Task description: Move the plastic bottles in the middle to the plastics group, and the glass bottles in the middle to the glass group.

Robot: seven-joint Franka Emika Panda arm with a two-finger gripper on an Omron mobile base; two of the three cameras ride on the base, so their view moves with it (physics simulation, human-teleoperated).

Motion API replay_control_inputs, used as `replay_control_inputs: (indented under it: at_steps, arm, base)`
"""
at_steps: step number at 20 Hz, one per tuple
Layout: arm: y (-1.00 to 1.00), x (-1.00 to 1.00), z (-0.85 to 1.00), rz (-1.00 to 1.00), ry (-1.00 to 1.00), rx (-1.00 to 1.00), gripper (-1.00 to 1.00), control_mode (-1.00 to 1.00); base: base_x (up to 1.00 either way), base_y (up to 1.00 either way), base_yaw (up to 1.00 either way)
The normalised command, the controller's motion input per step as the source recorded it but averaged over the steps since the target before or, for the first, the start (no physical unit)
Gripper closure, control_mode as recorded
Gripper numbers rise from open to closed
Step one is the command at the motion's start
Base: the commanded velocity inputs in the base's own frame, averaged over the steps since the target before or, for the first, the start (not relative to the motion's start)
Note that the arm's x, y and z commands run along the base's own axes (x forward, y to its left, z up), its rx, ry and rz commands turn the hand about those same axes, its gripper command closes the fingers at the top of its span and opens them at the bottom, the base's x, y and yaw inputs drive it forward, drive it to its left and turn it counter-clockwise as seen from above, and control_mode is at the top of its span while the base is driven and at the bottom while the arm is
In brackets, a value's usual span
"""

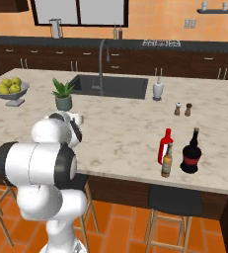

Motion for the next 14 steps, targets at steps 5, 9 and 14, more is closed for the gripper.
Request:
replay_control_inputs:
  at_steps: [5, 9, 14]
  arm:
    - [-0.4, -0.2, 0.46, -0.18, 0.01, 0.0, 1.0, -1.0]
    - [-0.44, -0.1, 0.29, -0.23, 0.03, -0.01, 1.0, -1.0]
    - [-0.46, -0.27, 0.04, -0.26, 0.0, 0.0, 1.0, -1.0]
  base:
    - [0.0, 0.0, 0.0]
    - [0.0, 0.0, 0.0]
    - [0.0, 0.0, 0.0]
